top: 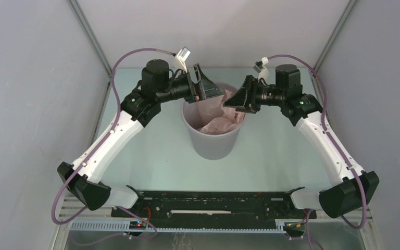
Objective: Put the trash bags into the trash bin
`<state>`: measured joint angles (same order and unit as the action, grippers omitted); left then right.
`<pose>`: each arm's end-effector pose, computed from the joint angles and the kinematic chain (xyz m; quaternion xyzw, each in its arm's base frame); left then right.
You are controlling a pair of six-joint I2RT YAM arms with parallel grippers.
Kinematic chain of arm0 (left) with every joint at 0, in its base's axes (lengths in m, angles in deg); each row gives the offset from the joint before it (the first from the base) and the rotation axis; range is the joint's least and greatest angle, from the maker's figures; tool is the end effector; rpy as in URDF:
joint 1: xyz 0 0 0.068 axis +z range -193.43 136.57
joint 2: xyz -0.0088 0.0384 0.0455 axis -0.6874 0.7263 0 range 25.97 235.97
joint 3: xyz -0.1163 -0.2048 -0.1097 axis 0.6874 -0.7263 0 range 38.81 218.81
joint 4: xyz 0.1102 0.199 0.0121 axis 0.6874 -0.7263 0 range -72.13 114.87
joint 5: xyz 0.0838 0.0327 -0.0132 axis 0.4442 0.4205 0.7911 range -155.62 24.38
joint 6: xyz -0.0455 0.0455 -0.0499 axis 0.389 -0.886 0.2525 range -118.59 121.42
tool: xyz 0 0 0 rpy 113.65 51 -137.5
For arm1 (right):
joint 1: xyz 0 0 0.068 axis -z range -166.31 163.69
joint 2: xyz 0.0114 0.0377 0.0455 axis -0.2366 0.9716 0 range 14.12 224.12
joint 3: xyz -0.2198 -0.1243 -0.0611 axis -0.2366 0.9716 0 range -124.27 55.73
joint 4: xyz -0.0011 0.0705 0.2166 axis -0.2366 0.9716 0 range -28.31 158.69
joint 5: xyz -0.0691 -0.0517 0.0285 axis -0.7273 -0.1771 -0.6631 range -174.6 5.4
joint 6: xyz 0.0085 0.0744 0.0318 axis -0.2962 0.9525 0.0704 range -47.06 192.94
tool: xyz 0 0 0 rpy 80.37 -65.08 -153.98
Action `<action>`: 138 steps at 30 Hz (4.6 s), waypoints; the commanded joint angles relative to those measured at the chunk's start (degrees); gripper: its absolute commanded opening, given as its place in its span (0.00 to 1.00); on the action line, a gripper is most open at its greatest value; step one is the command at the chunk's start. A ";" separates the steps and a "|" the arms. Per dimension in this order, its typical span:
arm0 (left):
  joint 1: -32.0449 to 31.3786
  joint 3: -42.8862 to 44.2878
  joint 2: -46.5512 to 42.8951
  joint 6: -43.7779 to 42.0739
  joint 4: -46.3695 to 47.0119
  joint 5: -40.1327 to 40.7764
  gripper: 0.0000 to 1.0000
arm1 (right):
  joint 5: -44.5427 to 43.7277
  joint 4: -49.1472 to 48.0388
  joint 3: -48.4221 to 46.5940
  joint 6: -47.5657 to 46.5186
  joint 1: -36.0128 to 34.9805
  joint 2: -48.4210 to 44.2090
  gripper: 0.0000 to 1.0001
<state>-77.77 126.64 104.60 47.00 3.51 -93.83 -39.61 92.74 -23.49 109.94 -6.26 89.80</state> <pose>0.2291 -0.1969 0.4230 0.0784 0.7659 -0.5367 0.3452 0.2392 0.1399 0.3718 -0.0792 0.8106 0.5160 0.2653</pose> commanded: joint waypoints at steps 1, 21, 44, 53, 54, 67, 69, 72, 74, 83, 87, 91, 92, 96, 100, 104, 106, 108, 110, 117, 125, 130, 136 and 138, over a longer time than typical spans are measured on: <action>-0.37 -0.28 -1.06 3.37 3.94 -2.01 0.91 | 3.25 -8.49 0.33 6.39 1.61 -2.96 0.68; -4.03 6.12 3.53 -0.80 -7.36 9.76 0.72 | 8.77 -15.18 2.13 9.32 3.95 -3.35 0.00; -4.64 25.10 12.07 -13.96 -30.18 26.06 0.01 | 9.80 -10.01 2.93 7.35 8.33 -6.40 0.00; -0.44 6.98 -5.26 -16.00 -21.18 24.67 0.00 | 3.89 7.17 2.89 -2.43 11.59 -11.33 0.00; 0.55 3.71 -7.87 -15.55 -19.48 24.35 0.00 | 3.02 8.81 2.89 -3.44 11.64 -11.90 0.00; 11.91 -28.31 -28.60 -1.40 -6.85 15.08 0.00 | -5.06 22.21 2.92 -12.13 12.37 -13.24 0.00; 13.01 -30.67 -29.87 -1.06 -6.84 14.49 0.00 | -6.69 23.81 2.91 -13.09 12.47 -13.28 0.00; 14.04 -32.21 -30.05 -1.51 -7.19 13.95 0.00 | -9.18 25.19 2.93 -14.04 12.56 -13.28 0.00; 14.53 -32.54 -30.07 -2.30 -7.89 14.10 0.00 | -10.42 25.77 2.87 -14.35 12.75 -13.21 0.00; 17.46 -31.14 -33.32 -4.57 -13.59 11.65 0.00 | -15.12 30.47 2.93 -17.16 14.06 -14.31 0.00; 17.64 -30.83 -34.32 -6.88 -18.15 12.95 0.00 | -15.74 32.50 2.93 -18.49 14.73 -14.13 0.00; 18.51 -30.06 -35.01 -7.62 -21.04 14.25 0.00 | -16.45 33.10 3.59 -18.89 14.93 -14.23 0.00; 18.76 -29.38 -35.13 -8.05 -21.81 14.68 0.00 | -16.67 33.22 3.78 -18.89 14.91 -14.18 0.00; 19.58 -26.63 -34.34 -11.68 -25.84 18.23 0.00 | -19.25 33.93 4.61 -19.57 15.07 -14.32 0.00; 20.84 -25.70 -32.92 -13.08 -28.37 20.27 0.00 | -22.52 34.67 4.68 -20.16 15.73 -14.08 0.00; 21.15 -26.94 -31.57 -13.05 -24.82 19.31 0.00 | -23.46 33.65 5.32 -20.14 16.75 -12.93 0.00; 21.16 -27.41 -29.98 -12.23 -21.93 18.11 0.00 | -22.49 31.63 6.02 -19.88 17.03 -12.06 0.00; 21.16 -28.11 -28.25 -11.77 -19.32 16.54 0.00 | -20.90 29.66 6.05 -19.92 17.09 -10.71 0.00; 21.16 -27.30 -27.15 -12.17 -20.56 17.25 0.00 | -20.82 30.17 5.36 -19.83 17.69 -9.70 0.00; 21.52 -17.72 -29.86 -13.63 -28.72 15.58 0.00 | -16.35 34.91 3.46 -20.02 18.34 -14.49 0.00; 21.52 -20.40 -35.43 -8.24 -32.66 12.07 0.00 | -17.08 40.83 3.54 -21.16 18.27 -16.48 0.00; 21.47 -23.92 -37.52 -9.41 -35.50 13.10 0.00 | -18.88 41.68 5.76 -21.44 17.99 -17.61 0.00; 21.52 -26.32 -37.51 -10.06 -33.25 15.56 0.00 | -21.98 40.02 6.70 -21.32 17.97 -17.14 0.00; 21.46 -27.04 -35.39 -10.19 -30.25 16.86 0.00 | -21.64 36.17 7.40 -20.78 18.05 -15.88 0.00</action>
<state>-56.64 101.31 66.96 37.42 -30.98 -79.31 -59.28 133.28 -16.83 89.89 11.71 72.86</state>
